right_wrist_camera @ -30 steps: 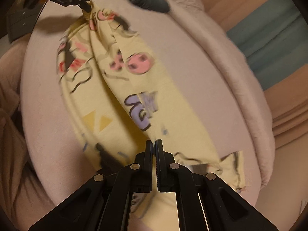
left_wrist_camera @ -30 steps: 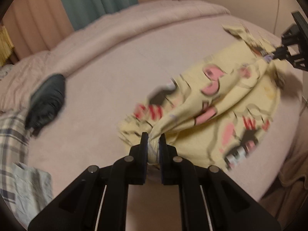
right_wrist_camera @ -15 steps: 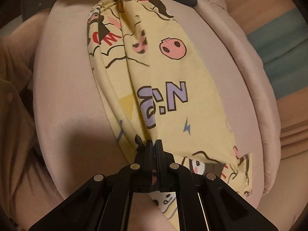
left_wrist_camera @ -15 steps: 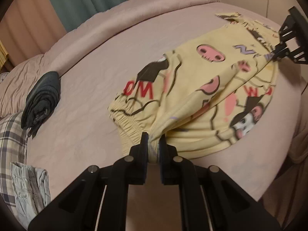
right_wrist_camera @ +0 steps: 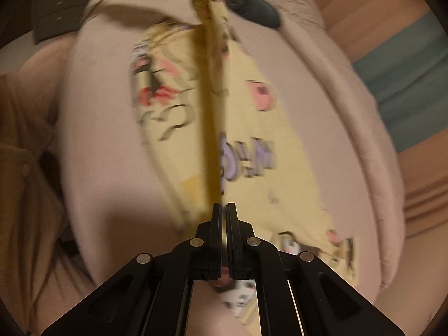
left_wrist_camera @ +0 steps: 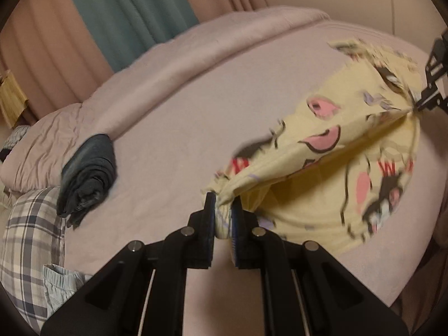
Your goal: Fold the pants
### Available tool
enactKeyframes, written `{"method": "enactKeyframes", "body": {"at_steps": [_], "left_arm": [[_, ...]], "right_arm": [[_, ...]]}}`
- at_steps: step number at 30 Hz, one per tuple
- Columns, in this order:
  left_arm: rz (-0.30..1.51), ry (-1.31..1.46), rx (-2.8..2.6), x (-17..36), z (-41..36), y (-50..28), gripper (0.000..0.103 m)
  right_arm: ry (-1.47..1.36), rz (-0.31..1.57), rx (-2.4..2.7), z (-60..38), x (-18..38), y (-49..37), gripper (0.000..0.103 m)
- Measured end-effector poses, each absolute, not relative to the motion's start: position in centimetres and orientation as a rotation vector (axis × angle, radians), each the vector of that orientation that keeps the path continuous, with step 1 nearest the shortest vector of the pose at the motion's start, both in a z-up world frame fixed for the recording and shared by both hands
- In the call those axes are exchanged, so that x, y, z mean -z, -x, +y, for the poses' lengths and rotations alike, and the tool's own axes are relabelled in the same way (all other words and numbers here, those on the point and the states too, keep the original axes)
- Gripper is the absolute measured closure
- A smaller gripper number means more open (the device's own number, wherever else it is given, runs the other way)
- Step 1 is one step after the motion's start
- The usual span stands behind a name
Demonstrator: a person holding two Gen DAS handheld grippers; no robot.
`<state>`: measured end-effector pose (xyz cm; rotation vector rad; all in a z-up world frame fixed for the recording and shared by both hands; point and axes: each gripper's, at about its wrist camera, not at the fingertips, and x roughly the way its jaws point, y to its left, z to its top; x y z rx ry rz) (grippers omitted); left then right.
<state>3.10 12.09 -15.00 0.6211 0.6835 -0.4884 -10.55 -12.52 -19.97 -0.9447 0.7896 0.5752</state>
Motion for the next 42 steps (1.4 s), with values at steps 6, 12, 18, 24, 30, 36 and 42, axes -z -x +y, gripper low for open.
{"method": "enactKeyframes", "body": {"at_steps": [6, 12, 18, 24, 30, 36, 42], "left_arm": [[0.792, -0.688, 0.485, 19.5, 12.9, -2.1, 0.090], [0.894, -0.636, 0.412, 19.6, 16.2, -1.7, 0.082], [0.818, -0.348, 0.446, 15.1, 16.4, -1.6, 0.081], [0.905, -0.233, 0.597, 16.4, 6.7, -4.1, 0.072], [1.027, -0.443, 0.649, 19.9, 2.5, -3.1, 0.070], [1.023, -0.421, 0.747, 16.9, -1.3, -2.8, 0.055], [0.991, -0.279, 0.991, 16.6, -12.4, -3.6, 0.045]], "right_arm": [[0.981, 0.856, -0.665, -11.1, 22.8, 11.5, 0.100], [0.842, 0.901, -0.666, -12.8, 20.8, 10.5, 0.100], [0.514, 0.908, -0.580, -16.6, 18.1, 6.7, 0.099], [0.336, 1.019, -0.477, -18.3, 19.8, 1.5, 0.099], [0.249, 1.141, -0.516, -20.7, 21.8, 4.6, 0.099], [-0.030, 1.006, -0.385, -29.1, 16.8, 3.5, 0.099], [-0.168, 1.022, -0.051, -37.0, 15.1, -5.2, 0.043]]}}
